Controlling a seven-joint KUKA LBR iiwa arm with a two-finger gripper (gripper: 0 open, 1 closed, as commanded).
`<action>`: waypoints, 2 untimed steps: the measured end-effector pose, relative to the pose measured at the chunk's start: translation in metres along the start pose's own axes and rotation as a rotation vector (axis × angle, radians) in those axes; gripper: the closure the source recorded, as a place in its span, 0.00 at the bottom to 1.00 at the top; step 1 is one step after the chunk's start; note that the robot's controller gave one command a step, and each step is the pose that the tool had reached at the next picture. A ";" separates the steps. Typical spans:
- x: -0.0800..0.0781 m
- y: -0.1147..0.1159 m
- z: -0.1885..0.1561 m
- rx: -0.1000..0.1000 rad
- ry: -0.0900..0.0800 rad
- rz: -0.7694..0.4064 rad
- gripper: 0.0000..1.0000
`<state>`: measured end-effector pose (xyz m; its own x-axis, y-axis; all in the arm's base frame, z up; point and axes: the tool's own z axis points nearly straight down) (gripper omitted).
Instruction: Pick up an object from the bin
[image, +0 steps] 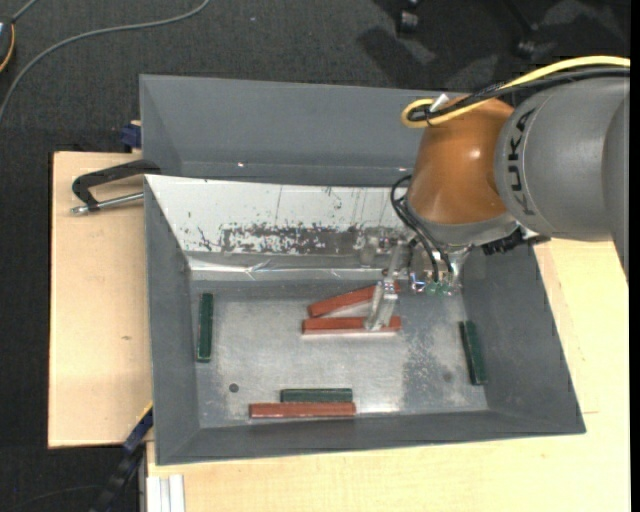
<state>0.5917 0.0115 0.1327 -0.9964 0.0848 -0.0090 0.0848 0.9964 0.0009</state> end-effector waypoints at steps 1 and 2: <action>0.002 0.013 0.018 -0.001 0.009 -0.145 0.00; 0.002 0.004 0.065 -0.001 0.012 -0.192 0.00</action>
Offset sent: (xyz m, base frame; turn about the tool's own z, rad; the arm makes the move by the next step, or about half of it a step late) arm -0.0011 0.0114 -0.0186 -0.1444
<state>0.5902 0.0155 0.0681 -0.9943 -0.1066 0.0033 -0.1066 0.9943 0.0010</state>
